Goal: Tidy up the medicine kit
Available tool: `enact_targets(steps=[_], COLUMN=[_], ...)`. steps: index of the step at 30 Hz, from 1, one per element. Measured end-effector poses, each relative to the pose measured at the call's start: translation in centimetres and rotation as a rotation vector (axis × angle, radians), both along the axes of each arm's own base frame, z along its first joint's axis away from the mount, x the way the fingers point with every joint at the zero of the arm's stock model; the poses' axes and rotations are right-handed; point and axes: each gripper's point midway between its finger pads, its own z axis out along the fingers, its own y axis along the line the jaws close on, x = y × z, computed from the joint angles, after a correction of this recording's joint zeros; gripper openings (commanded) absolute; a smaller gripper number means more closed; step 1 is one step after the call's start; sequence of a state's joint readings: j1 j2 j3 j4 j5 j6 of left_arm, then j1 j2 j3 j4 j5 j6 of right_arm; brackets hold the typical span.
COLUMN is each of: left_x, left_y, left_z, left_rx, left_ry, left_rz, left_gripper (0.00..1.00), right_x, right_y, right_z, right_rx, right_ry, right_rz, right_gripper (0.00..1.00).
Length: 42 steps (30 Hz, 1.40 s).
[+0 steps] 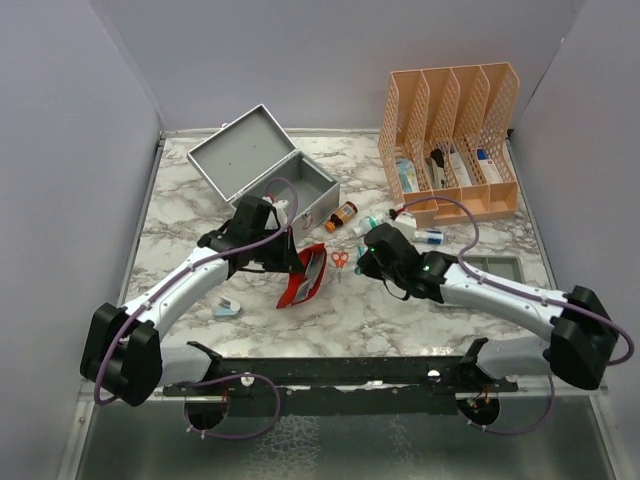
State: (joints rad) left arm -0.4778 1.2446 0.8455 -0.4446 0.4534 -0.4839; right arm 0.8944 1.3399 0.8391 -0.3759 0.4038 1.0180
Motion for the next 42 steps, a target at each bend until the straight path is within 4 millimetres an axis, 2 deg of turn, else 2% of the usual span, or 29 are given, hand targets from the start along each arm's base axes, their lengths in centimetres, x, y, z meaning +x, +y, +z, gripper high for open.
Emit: enact_targets(steps=[6, 10, 25, 31, 35, 42], left_x=[0.1, 0.5, 1.1, 1.1, 1.6, 3.4], left_y=[-0.1, -0.3, -0.6, -0.6, 0.1, 2.8], left_z=[-0.6, -0.3, 0.3, 0.6, 1.6, 3.6], left_rx=[0.01, 0.007, -0.001, -0.005, -0.021, -0.049], left_ry=[0.019, 0.014, 0.002, -0.007, -0.034, -0.101], left_rz=[0.0, 0.0, -0.001, 0.001, 0.024, 0.129], left_gripper=[0.0, 0.0, 0.0, 0.0, 0.0, 0.0], right_x=[-0.7, -1.1, -2.4, -2.5, -2.6, -2.6], right_y=[-0.2, 0.6, 3.7, 5.3, 6.0, 6.7], right_z=[5.2, 7.1, 8.5, 7.1, 6.4, 6.5], right_rx=[0.162, 0.24, 0.371, 0.377, 0.377, 0.387], right_ry=[-0.091, -0.114, -0.076, -0.038, -0.02, -0.023], right_rz=[-0.001, 0.035, 0.16, 0.208, 0.239, 0.271], right_gripper=[0.02, 0.02, 0.02, 0.02, 0.02, 0.02])
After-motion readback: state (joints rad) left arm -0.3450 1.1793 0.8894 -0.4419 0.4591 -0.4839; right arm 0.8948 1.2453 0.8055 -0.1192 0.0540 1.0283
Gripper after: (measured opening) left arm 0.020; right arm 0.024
